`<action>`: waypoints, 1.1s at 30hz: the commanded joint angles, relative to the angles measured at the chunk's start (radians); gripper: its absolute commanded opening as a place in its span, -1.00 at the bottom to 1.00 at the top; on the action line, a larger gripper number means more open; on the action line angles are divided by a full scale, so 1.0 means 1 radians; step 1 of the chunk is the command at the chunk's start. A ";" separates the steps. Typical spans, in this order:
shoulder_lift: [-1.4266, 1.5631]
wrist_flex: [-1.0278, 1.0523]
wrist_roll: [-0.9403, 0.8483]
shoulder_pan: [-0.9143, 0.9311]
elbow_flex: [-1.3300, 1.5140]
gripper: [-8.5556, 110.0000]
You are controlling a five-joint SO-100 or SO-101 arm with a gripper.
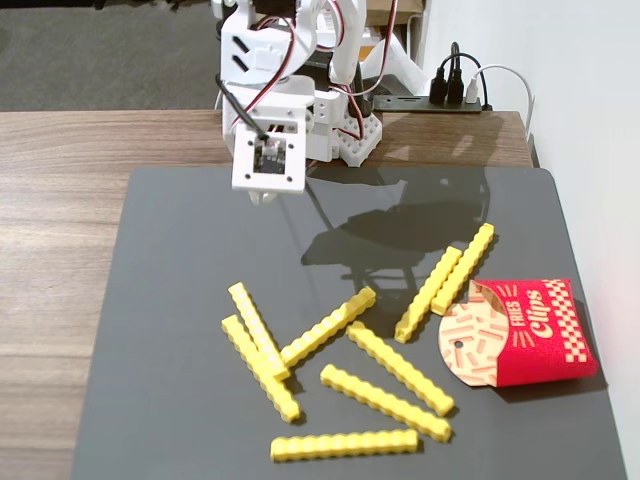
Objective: Grab a fry
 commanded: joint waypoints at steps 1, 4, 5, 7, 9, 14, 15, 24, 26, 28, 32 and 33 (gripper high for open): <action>-0.043 -0.040 -0.041 0.008 -0.054 -0.85; -0.091 -0.098 -0.115 0.028 -0.055 -0.84; -0.107 -0.117 -0.140 0.034 -0.060 -0.84; -0.138 -0.135 -0.179 0.043 -0.074 -0.84; -0.170 -0.146 -0.209 0.051 -0.098 -0.84; -0.272 -0.179 -0.267 0.063 -0.147 -0.80; -0.291 -0.196 -0.270 0.064 -0.152 -0.80; -0.457 -0.342 -0.324 0.089 -0.183 -0.52; -0.491 -0.377 -0.325 0.089 -0.183 -0.49; -0.525 -0.410 -0.325 0.087 -0.184 -0.49; -0.575 -0.443 -0.324 0.083 -0.186 -0.49; -0.586 -0.449 -0.322 0.081 -0.187 -0.49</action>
